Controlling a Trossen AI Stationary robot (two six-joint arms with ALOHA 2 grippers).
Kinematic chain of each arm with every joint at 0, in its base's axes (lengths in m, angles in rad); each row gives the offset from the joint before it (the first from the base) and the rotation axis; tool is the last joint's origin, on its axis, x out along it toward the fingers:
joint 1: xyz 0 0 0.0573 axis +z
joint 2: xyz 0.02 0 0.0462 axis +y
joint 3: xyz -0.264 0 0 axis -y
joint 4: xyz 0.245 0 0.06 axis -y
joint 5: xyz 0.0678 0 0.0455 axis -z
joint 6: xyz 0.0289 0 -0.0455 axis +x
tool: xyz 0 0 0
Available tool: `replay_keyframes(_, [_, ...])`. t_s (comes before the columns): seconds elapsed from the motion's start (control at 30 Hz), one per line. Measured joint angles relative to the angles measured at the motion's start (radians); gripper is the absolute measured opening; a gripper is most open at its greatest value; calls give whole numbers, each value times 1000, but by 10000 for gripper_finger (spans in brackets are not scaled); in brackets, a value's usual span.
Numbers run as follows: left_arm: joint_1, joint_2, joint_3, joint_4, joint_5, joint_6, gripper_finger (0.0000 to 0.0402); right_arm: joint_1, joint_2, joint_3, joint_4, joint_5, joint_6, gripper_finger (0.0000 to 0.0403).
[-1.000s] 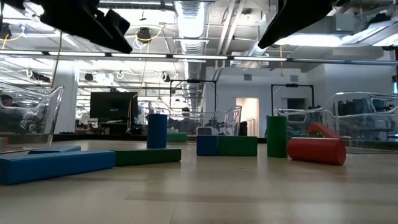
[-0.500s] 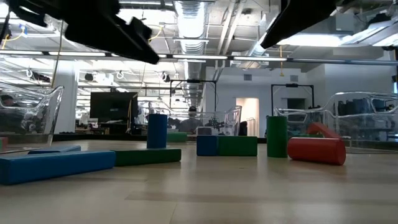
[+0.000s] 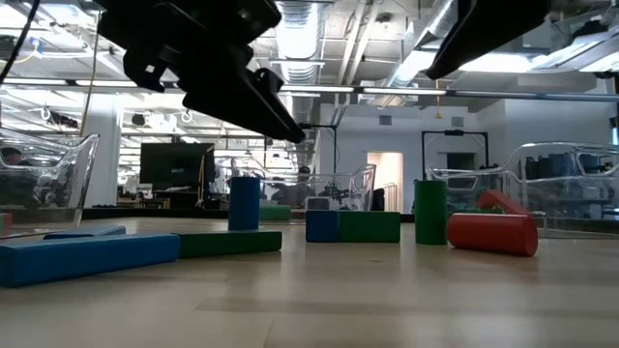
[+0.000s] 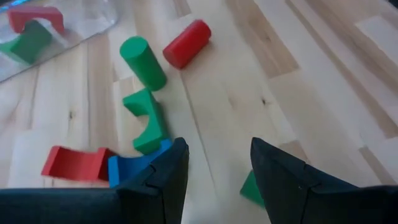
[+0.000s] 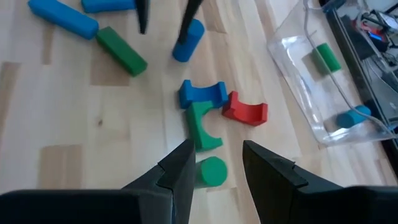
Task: Sort blocks by size
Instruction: Put the blue cylinder block into the top transparent bin
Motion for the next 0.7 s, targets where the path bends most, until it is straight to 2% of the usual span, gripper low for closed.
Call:
replay_keyframes(0.17, [-8,-19,40,-142,1,-39,167,24,0,0,-30,0,54,166])
replay_keyframes(0.3, [-44,-28,48,-217,33,-111,167,43,0,0,-50,5,88,166])
replay_keyframes(0.53, [-110,-27,47,-303,29,-223,167,55,0,0,-47,11,92,166])
replay_keyframes(0.7, [-127,-27,47,-342,-103,-220,167,50,0,0,-46,14,91,166])
